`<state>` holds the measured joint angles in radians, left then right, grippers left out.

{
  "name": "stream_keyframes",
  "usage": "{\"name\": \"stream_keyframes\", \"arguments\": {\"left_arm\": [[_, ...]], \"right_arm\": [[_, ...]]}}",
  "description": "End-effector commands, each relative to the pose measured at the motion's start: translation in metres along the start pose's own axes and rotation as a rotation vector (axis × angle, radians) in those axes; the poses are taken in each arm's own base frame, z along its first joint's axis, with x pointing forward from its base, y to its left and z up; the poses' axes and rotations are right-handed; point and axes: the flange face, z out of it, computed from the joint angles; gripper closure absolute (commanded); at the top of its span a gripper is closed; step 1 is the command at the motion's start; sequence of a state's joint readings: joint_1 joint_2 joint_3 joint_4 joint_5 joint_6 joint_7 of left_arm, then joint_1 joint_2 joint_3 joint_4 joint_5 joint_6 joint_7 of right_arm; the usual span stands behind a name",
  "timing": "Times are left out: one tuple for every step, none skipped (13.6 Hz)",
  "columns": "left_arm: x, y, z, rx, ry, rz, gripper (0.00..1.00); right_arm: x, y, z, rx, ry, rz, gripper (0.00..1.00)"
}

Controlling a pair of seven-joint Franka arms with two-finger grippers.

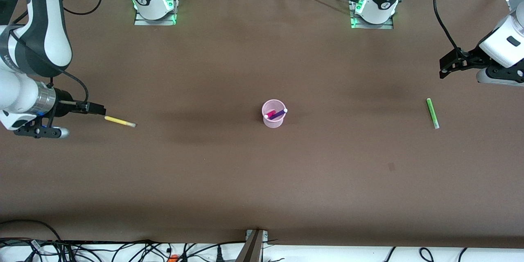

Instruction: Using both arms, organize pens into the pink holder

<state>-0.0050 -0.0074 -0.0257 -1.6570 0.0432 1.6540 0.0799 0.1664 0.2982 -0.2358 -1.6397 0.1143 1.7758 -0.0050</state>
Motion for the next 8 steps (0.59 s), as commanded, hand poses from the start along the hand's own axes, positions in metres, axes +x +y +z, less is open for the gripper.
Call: {"name": "stream_keyframes", "arguments": {"left_arm": [[0.000,0.001,-0.007,-0.011,-0.002,0.005,0.00],[0.000,0.001,-0.007,-0.011,-0.002,0.005,0.00],[0.000,0.001,-0.007,-0.010,-0.002,0.003,0.00],[0.000,0.001,-0.007,-0.010,-0.004,0.003,0.00],[0.000,0.001,-0.007,-0.010,-0.004,0.003,0.00],[0.000,0.001,-0.007,-0.010,-0.004,0.002,0.00],[0.000,0.001,-0.007,-0.010,-0.004,0.002,0.00],[0.000,0.001,-0.007,-0.010,-0.004,0.003,0.00]], "right_arm": [[-0.024,0.018,-0.029,0.028,0.025,-0.007,0.00],[-0.026,0.026,-0.042,0.025,0.037,0.005,0.00],[-0.027,0.028,-0.054,0.022,0.046,0.009,0.00],[-0.026,0.028,-0.068,0.019,0.067,0.005,0.00],[-0.026,0.034,-0.084,0.019,0.091,0.015,0.00],[-0.027,0.036,-0.093,0.018,0.098,0.016,0.00],[-0.030,0.038,-0.097,0.018,0.079,0.020,0.00],[-0.032,0.044,-0.103,0.019,0.073,0.031,0.00]]}}
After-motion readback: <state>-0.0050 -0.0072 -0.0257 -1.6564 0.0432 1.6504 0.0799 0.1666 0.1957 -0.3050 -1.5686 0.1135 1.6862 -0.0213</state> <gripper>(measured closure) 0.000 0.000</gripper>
